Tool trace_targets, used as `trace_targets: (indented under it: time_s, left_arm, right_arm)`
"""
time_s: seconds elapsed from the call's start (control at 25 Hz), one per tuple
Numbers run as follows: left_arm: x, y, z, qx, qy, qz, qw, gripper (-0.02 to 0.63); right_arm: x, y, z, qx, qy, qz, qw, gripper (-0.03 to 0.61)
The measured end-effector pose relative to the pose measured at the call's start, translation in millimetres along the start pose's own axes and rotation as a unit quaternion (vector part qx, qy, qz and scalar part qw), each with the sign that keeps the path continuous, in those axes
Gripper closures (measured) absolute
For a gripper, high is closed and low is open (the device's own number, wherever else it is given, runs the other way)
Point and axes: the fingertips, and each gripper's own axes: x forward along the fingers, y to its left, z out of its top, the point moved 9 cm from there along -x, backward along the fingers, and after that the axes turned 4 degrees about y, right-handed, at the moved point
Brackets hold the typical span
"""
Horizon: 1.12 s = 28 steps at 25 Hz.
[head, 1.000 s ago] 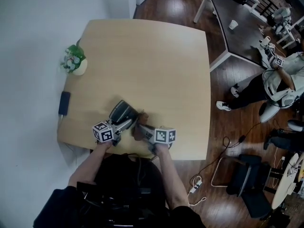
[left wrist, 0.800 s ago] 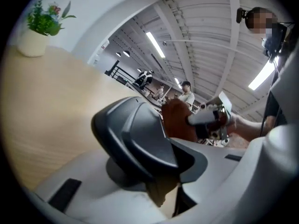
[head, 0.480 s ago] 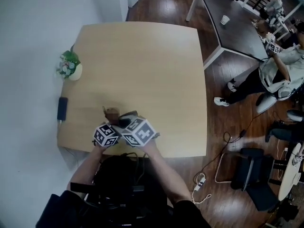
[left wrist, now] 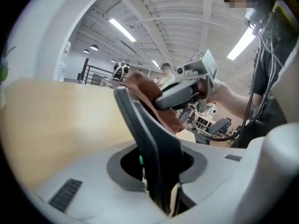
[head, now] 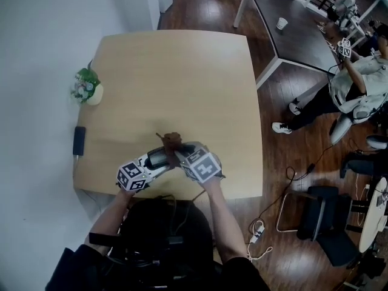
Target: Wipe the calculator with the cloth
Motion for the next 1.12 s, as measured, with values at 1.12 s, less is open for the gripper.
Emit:
trace_targets:
  time_s: [1.12]
  left_arm:
    - [9.1,-68.3,20.4,0.043,-0.033,0.032,0.998,0.495]
  right_arm:
    - [-89.7,-33.5,-78.0,0.063,-0.068,-0.045,0.995,0.517]
